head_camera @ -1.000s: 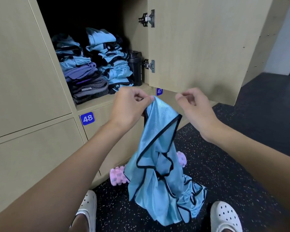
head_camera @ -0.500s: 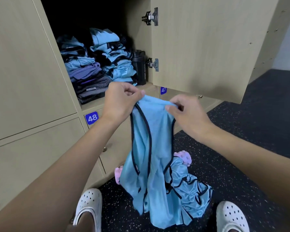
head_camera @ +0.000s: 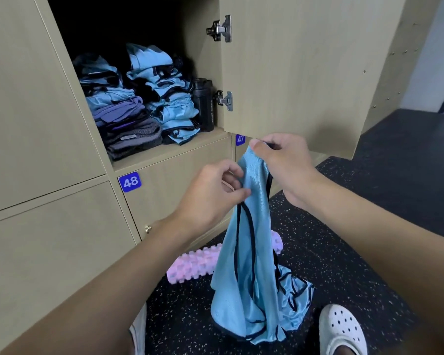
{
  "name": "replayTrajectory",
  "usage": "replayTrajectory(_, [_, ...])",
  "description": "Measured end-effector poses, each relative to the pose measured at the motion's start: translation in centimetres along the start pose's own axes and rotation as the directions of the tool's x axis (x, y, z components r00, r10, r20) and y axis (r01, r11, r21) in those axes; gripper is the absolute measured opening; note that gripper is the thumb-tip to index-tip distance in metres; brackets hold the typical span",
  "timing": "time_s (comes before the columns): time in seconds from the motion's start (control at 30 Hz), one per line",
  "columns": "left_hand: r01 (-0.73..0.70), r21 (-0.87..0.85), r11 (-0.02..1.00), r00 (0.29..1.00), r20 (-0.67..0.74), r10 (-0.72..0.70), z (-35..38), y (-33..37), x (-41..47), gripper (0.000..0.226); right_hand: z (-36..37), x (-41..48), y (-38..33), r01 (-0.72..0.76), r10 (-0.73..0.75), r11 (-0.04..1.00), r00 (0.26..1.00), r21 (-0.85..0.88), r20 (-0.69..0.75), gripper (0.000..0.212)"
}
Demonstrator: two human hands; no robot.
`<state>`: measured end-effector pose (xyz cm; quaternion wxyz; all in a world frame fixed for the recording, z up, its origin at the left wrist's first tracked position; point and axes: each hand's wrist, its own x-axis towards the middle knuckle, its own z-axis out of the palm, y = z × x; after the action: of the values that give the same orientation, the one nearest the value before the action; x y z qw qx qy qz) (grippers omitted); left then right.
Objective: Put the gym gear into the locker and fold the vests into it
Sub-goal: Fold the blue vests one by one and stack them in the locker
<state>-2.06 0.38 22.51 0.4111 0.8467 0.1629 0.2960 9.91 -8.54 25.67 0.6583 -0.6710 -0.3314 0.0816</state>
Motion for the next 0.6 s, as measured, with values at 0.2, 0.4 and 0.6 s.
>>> replayTrajectory(0.2, [0.215,-0.207,0.954,0.976,0.018,-0.216,1.3,-0.3,-0.6,0.03,-1.1,0.1,0.1,-0.03,0.034,0.998,0.996,0.057,-0.088,0.017])
replayTrajectory(0.4, [0.131,-0.402,0.906,0.981,-0.08,-0.177,1.3,0.9,-0.3,0.021,-2.2,0.3,0.6,-0.068,0.074,0.997,0.988,0.048,-0.134,0.016])
replayTrajectory(0.6, [0.085,-0.503,0.86,0.974,-0.141,-0.179,-0.8,1.5,0.7,0.034,-2.9,0.0,1.1,-0.173,0.161,0.978,0.981,-0.117,-0.108,0.023])
